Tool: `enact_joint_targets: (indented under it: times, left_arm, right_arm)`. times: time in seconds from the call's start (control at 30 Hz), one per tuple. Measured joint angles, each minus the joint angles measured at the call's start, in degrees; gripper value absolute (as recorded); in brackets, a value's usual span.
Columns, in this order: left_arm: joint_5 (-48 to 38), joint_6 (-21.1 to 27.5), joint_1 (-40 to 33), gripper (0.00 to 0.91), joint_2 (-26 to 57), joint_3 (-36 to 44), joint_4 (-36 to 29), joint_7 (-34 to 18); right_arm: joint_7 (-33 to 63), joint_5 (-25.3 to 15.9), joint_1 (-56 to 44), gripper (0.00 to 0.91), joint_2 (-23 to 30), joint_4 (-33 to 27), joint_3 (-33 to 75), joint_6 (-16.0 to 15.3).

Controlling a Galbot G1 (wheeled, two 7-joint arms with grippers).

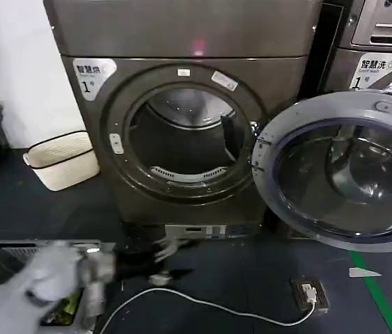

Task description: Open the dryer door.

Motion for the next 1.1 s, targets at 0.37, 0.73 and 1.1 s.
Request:
enact_joint_targets:
  times: [0.37,0.73,1.1]
  left_arm:
    - [37.24,-10.72,13.49,0.907,14.76,-18.98,5.80,-11.66]
    - [58.53,-10.64,14.81,0.907,16.17,-22.41,12.98,-14.17]
    - [62.25,-10.60,15.28,0.907,15.59,-22.41,15.70,-14.34]
  right_arm:
    - [-1.03,5.75,0.63,0.907,-0.54,-0.64,-1.12,0.73]
    - [-1.65,5.55,0.70,0.907,0.93,0.26,-1.62,1.43]
    - [-1.84,5.55,0.90,0.907,1.82,0.63,-2.20,2.16]
